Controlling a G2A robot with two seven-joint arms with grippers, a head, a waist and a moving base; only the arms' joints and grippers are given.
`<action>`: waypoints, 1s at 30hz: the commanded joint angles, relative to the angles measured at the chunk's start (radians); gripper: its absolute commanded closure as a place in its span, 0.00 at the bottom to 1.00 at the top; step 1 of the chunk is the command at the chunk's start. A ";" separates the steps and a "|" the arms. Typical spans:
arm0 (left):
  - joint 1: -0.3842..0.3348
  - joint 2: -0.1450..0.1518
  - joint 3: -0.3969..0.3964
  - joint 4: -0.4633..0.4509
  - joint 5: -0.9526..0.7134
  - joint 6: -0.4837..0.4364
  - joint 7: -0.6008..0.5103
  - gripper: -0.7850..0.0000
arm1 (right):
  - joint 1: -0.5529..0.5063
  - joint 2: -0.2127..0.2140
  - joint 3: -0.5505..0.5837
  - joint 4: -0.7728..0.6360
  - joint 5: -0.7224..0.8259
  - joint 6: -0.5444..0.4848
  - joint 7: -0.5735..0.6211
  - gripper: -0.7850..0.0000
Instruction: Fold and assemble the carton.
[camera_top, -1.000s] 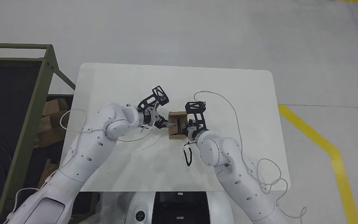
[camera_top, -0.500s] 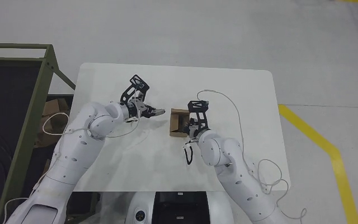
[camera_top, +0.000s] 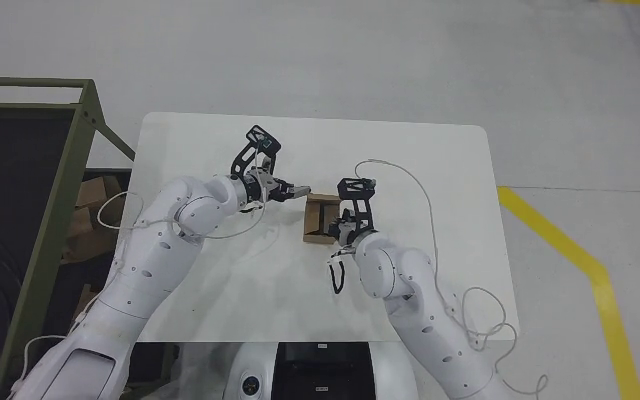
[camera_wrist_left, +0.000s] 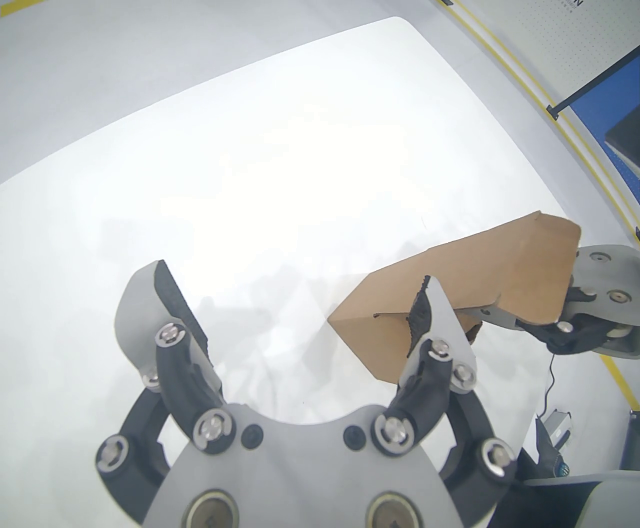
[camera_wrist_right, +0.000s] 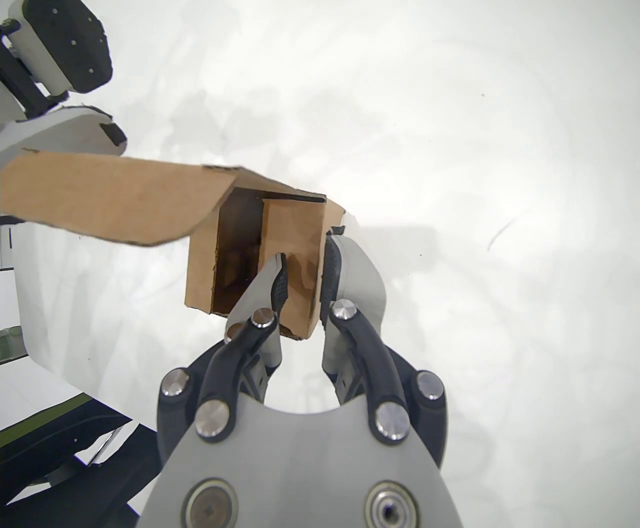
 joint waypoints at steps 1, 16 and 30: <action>-0.003 -0.001 0.002 0.003 0.001 -0.001 0.000 0.00 | -0.006 0.001 0.002 -0.014 -0.009 0.002 0.003 0.56; -0.017 -0.009 0.017 0.011 0.008 -0.004 0.001 0.00 | -0.044 -0.002 -0.047 -0.127 -0.049 -0.023 -0.013 0.77; -0.020 -0.013 0.018 0.023 0.004 -0.015 0.001 0.00 | 0.043 -0.031 -0.122 -0.017 -0.108 0.039 0.010 0.79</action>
